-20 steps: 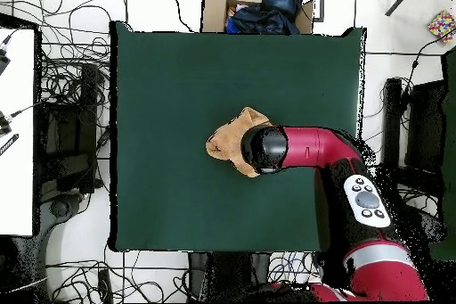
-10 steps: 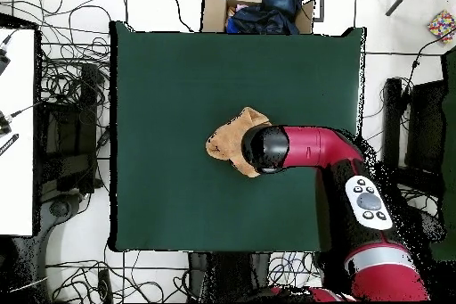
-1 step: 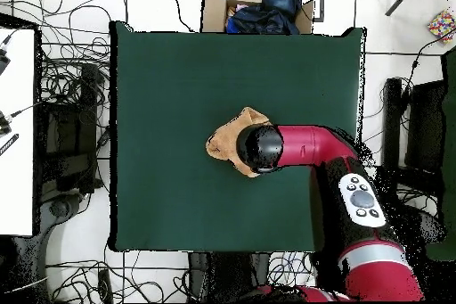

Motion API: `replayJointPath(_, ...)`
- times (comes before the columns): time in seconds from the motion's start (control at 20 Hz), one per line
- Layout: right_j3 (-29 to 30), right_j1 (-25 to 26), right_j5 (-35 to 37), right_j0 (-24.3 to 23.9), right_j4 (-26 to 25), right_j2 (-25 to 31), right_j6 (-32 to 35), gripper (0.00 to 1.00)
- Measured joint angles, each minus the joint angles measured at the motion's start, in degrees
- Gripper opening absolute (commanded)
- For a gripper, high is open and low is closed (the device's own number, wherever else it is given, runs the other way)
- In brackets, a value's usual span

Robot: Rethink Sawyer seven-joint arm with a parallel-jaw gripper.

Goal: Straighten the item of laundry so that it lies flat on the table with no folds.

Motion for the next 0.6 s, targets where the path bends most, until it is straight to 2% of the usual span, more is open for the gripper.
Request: replayJointPath(0.6, 0.1, 0.0, 0.0, 4.3, 0.1, 0.0, 0.0, 1.0)
